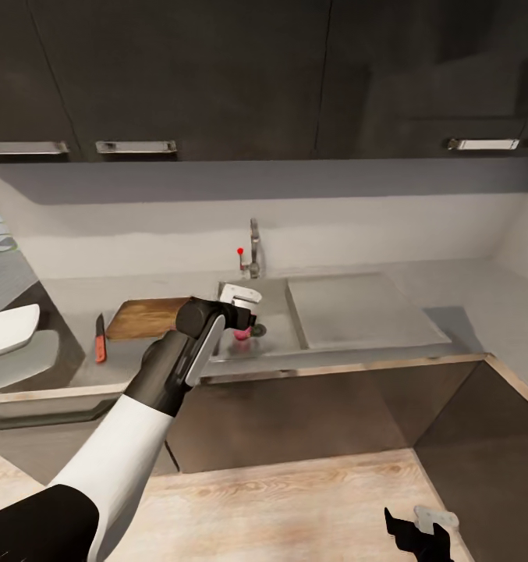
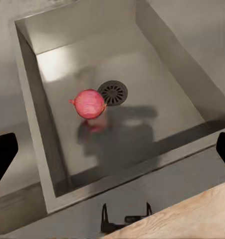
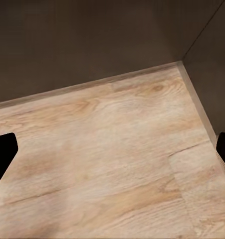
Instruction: In the kitchen, take the Vidalia onion out of the sink, dice it on the chopping board with the paring knife, put the diced onion into the bowl on the countertop, then place both the paring knife and the chopping board into the sink.
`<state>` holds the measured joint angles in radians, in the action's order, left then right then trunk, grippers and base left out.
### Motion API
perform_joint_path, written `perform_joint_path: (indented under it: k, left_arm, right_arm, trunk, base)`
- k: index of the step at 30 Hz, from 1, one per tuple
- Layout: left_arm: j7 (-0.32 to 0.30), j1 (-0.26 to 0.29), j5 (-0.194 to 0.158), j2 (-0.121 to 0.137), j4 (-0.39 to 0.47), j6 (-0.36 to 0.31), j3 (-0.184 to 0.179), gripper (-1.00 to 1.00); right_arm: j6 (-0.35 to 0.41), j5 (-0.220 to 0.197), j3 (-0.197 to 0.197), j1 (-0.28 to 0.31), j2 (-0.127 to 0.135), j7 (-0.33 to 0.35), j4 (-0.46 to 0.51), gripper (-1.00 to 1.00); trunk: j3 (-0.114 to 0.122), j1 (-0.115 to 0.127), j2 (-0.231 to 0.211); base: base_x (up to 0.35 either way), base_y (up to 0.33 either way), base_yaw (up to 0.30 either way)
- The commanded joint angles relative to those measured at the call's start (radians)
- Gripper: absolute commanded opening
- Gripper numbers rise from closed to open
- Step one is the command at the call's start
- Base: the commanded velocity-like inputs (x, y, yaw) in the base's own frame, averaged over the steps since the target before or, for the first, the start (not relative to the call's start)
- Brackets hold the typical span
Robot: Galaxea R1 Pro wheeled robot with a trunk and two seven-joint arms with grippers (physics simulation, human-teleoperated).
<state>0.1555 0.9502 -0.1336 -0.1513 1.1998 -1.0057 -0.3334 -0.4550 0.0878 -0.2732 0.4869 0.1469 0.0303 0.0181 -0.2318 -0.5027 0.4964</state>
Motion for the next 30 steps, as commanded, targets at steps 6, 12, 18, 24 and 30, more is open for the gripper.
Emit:
perform_joint_path:
  k: [6,12,18,24,30]
  left_arm:
    - [0.01,0.001,-0.011,0.001,0.0,-0.004,-0.001,1.0]
    - [0.01,0.001,-0.01,0.002,0.0,-0.003,0.0,1.0]
    - [0.01,-0.001,-0.008,0.01,-0.005,-0.002,0.002,1.0]
    - [0.01,-0.003,-0.008,0.014,-0.022,-0.001,0.002,1.0]
    - [0.01,-0.004,-0.008,0.015,-0.041,0.0,0.002,1.0]
  right_arm:
    - [-0.002,0.009,-0.009,0.001,0.0,0.003,-0.001,1.0]
    - [-0.002,0.009,-0.009,0.001,0.0,0.003,-0.001,1.0]
    - [-0.002,0.009,-0.009,0.001,0.0,0.003,-0.001,1.0]
    - [-0.002,0.009,-0.009,0.0,0.0,0.002,-0.001,1.0]
    - [-0.002,0.009,-0.009,0.001,0.0,0.002,-0.001,1.0]
  trunk:
    - [-0.009,-0.001,0.002]
    - [-0.017,-0.001,0.002]
    - [-0.025,-0.001,0.002]
    - [-0.033,-0.001,0.002]
    - [-0.041,-0.001,0.002]
  base:
    - [0.3,-0.084,0.0]
    - [0.313,-0.005,0.0]
    - [0.24,0.144,0.0]
    - [0.056,0.094,0.0]
    - [0.008,0.014,0.0]
